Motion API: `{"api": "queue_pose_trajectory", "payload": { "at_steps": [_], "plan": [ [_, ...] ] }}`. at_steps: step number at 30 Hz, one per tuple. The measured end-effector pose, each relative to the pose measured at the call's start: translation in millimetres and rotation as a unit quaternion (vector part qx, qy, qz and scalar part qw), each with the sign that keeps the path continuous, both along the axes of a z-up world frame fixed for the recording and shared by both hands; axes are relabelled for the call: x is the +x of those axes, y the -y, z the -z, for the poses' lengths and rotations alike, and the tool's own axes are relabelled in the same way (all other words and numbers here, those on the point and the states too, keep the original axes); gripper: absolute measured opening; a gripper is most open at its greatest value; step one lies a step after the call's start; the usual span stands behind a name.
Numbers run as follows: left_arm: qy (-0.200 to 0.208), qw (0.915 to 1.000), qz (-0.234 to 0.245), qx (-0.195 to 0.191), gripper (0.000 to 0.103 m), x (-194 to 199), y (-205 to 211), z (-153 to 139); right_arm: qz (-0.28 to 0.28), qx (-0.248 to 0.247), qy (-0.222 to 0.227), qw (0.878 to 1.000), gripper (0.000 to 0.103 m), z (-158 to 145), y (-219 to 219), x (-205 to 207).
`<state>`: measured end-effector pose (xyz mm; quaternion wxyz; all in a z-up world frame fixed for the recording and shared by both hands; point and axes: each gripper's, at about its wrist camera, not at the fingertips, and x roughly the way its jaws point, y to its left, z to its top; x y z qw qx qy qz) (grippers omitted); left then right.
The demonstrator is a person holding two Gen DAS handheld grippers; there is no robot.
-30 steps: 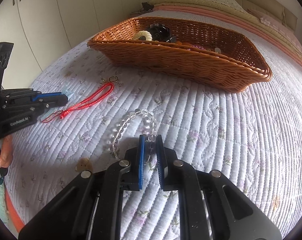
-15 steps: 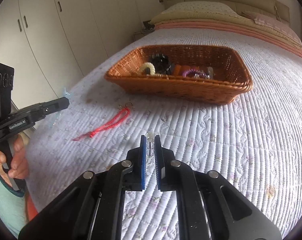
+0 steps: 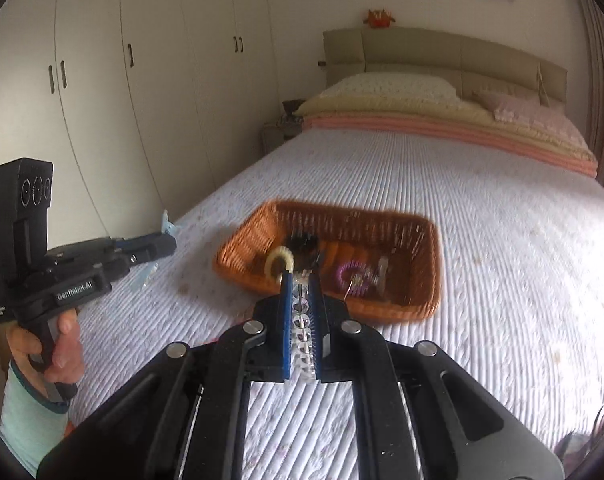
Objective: Organize jewelry
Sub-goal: 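Lower both items into the wicker basket and open both tools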
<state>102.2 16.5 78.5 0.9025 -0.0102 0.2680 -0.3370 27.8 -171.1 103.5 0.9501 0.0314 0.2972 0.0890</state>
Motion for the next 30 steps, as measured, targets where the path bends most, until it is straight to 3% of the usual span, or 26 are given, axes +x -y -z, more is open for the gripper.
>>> {"api": "queue_pose_trajectory", "payload": {
  "at_steps": [4, 9, 16, 21, 26, 30],
  "plan": [
    [-0.005, 1.0, 0.0, -0.003, 0.009, 38, 25, -1, 0.015, -0.005, 0.008, 1.0, 0.006, -9, 7, 40],
    [-0.042, 0.9991, -0.006, -0.005, 0.009, 86, 48, 20, 0.021, 0.03, -0.02, 0.999, 0.006, 6, 18, 96],
    [-0.115, 0.9933, -0.004, -0.009, 0.009, 139, 66, 64, 0.051, 0.085, -0.111, 0.989, 0.006, 65, 41, 163],
    [-0.121, 0.9925, -0.006, 0.018, 0.009, 143, 79, 80, 0.068, 0.095, -0.129, 0.985, 0.007, 89, 54, 173],
    [-0.115, 0.9932, -0.007, 0.012, 0.034, 136, 75, 74, 0.074, 0.106, -0.131, 0.983, 0.007, 94, 59, 166],
    [-0.094, 0.9953, -0.016, -0.014, 0.041, 115, 58, 52, 0.074, 0.114, -0.127, 0.982, 0.009, 87, 63, 155]
  ]
}}
